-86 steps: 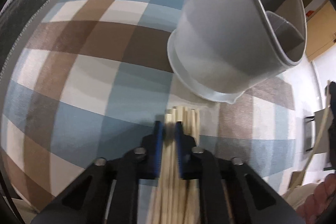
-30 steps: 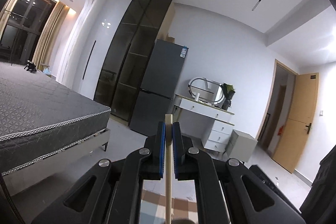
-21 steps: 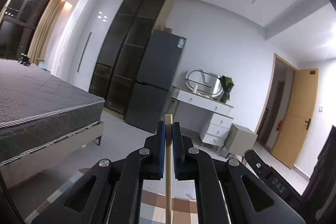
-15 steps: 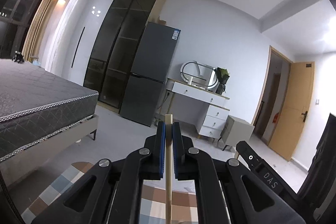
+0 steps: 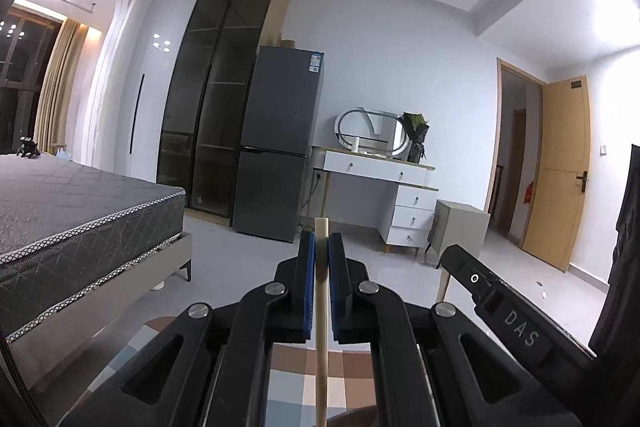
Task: Organize utensils
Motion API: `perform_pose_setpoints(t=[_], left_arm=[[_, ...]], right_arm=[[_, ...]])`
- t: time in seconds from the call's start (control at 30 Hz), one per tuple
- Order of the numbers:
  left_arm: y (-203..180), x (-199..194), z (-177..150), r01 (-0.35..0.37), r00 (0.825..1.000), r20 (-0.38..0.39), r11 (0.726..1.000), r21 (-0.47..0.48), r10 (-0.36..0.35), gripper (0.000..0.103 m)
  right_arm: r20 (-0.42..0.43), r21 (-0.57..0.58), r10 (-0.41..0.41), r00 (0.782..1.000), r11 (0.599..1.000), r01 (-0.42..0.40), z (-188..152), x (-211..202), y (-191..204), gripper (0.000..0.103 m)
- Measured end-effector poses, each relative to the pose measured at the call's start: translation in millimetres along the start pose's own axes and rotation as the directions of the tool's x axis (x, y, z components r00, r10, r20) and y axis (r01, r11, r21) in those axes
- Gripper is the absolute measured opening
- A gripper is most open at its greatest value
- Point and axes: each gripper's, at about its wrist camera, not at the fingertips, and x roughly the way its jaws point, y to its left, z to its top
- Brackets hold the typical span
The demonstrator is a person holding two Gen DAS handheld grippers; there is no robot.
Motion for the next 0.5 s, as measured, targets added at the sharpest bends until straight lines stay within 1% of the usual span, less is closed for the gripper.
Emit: perform_pose_setpoints(t=[0.27,0.5], left_arm=[[4,-2,7,0.038,0.996,-0.083,0.999,-0.013,-0.039,0.002],[7,-7,12,0.083,0.979,-0.18,0.995,-0.057,-0.092,0.002]], right_arm=[[-0.057,-0.012,0.023,0.998,1.0,-0.024,-6,-14,-4,0.004],[-0.11,-0.039,0.037,0.993,0.998,-0.042,-10,-27,-5,0.004]])
